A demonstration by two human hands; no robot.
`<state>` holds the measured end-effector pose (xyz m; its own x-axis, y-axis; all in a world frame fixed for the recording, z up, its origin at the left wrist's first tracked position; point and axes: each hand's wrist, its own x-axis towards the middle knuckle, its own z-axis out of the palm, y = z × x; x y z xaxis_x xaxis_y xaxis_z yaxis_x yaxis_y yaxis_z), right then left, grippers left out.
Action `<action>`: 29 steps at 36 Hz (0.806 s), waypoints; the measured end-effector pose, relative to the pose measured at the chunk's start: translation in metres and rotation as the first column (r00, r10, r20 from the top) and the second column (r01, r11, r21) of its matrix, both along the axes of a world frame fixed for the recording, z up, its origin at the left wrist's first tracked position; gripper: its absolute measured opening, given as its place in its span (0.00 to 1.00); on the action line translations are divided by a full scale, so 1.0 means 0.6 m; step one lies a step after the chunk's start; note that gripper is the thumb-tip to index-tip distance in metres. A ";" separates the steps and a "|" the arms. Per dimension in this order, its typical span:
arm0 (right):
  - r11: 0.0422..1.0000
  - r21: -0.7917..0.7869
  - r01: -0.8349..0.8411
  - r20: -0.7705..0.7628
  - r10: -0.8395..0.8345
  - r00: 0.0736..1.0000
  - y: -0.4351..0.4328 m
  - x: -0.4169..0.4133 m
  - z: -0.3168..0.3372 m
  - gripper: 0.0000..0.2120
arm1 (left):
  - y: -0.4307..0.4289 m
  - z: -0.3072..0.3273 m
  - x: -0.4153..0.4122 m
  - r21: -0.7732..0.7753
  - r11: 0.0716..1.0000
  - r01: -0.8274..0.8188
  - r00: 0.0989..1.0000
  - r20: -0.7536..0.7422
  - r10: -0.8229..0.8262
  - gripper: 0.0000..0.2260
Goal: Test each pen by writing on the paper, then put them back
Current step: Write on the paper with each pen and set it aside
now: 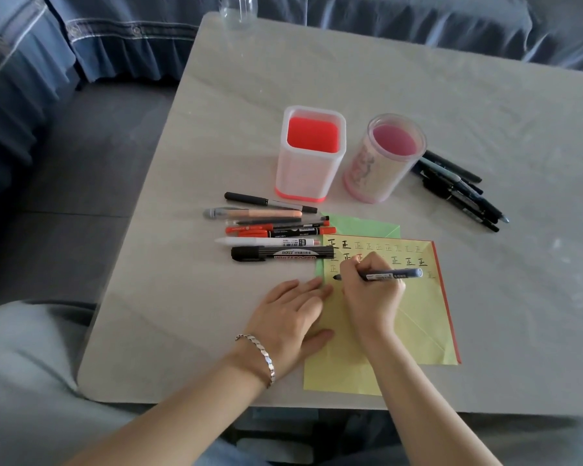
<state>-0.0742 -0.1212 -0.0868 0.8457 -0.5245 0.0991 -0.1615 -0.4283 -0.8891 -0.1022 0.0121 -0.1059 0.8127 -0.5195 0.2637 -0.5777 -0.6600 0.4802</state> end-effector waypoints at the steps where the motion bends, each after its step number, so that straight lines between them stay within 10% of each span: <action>1: 1.000 -0.006 -0.002 0.003 0.002 1.000 0.001 0.000 -0.001 0.21 | 0.000 -0.001 0.000 -0.004 1.000 -0.001 1.000 0.006 0.001 0.19; 29: 0.999 0.033 0.027 -0.011 -0.027 1.000 -0.002 0.001 -0.004 0.20 | 0.001 -0.008 0.001 -0.122 0.992 0.036 0.999 0.036 -0.032 0.10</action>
<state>-0.0736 -0.1226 -0.0893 0.8321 -0.5499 0.0728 -0.1816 -0.3941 -0.9010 -0.1014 0.0128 -0.1108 0.7844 -0.5092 0.3542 -0.6165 -0.5771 0.5357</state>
